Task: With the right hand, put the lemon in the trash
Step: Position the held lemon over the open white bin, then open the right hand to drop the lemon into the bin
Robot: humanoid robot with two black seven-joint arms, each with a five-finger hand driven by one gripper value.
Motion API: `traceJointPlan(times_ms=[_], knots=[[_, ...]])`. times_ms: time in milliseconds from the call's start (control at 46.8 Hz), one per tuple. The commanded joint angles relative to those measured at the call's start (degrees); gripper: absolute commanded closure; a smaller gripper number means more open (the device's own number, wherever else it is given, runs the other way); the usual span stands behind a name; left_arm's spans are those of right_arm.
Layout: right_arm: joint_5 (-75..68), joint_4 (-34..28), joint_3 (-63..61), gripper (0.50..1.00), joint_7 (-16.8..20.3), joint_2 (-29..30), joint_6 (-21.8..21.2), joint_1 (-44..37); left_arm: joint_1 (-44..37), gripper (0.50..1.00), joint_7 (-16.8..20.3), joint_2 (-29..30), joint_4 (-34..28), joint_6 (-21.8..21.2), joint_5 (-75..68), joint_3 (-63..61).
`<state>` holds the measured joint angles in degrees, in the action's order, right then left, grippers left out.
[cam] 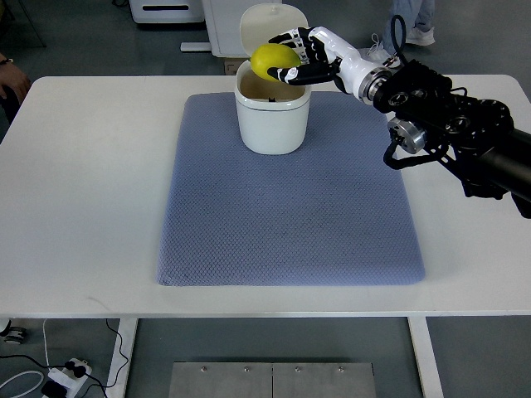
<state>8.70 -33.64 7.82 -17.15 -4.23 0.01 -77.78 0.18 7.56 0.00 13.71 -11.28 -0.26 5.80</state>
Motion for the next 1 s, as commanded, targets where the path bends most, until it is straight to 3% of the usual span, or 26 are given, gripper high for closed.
traceJointPlan(times_ms=[0,64,235,363,984], knots=[[0.00,0.06,-0.08,0.808,0.01,0.01,-0.01,0.08,0.00,0.500,0.00,0.00,0.00,0.12,0.00,0.00],[0.00,0.06,-0.08,0.754,0.10,0.01,-0.01,0.08,0.00,0.500,0.00,0.00,0.00,-0.05,0.00,0.00],[0.00,0.15,-0.08,0.666,1.59,0.01,-0.01,0.08,0.00,0.500,0.00,0.00,0.00,-0.05,0.00,0.00],[0.00,0.06,-0.17,0.513,2.03,0.01,-0.01,-0.01,0.00,0.500,0.00,0.00,0.00,-0.05,0.00,0.00],[0.00,-0.55,-0.26,0.500,2.64,-0.69,-0.09,-0.97,0.00,0.500,0.00,0.00,0.00,-0.05,0.00,0.00]])
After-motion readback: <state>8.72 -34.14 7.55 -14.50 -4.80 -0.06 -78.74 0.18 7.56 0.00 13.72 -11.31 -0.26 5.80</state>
